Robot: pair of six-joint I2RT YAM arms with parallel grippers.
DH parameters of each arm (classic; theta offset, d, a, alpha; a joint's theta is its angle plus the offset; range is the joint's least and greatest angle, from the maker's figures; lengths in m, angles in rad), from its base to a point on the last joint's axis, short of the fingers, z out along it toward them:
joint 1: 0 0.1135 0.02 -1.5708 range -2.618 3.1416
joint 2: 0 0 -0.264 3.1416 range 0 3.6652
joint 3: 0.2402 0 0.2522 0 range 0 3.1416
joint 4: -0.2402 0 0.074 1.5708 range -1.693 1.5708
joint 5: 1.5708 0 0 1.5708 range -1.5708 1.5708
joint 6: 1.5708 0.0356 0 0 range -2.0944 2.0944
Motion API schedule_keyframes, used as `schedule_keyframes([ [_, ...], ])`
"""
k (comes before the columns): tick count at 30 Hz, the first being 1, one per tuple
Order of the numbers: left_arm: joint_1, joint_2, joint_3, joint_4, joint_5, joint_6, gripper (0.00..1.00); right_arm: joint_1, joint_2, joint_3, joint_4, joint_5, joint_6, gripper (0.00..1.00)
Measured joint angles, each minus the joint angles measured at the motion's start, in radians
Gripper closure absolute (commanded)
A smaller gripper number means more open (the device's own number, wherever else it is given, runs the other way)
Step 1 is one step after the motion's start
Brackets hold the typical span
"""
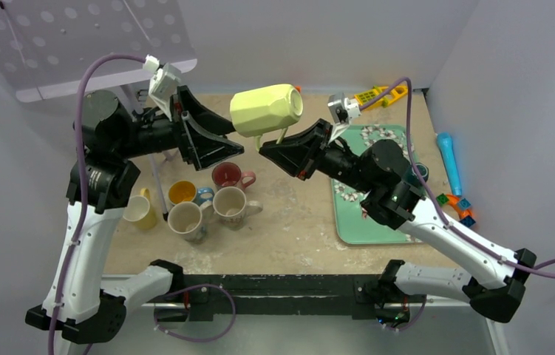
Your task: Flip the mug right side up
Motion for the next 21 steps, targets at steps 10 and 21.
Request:
schedule_keyframes([
  [10,0.002,-0.001,-0.115,0.226,0.051,-0.242,0.74,0.0,0.091,0.037,0.048,-0.073,0.019,1.0],
  [21,-0.019,-0.037,-0.071,0.015,-0.111,-0.019,1.0,0.016,0.108,0.039,0.003,-0.002,0.031,0.12],
])
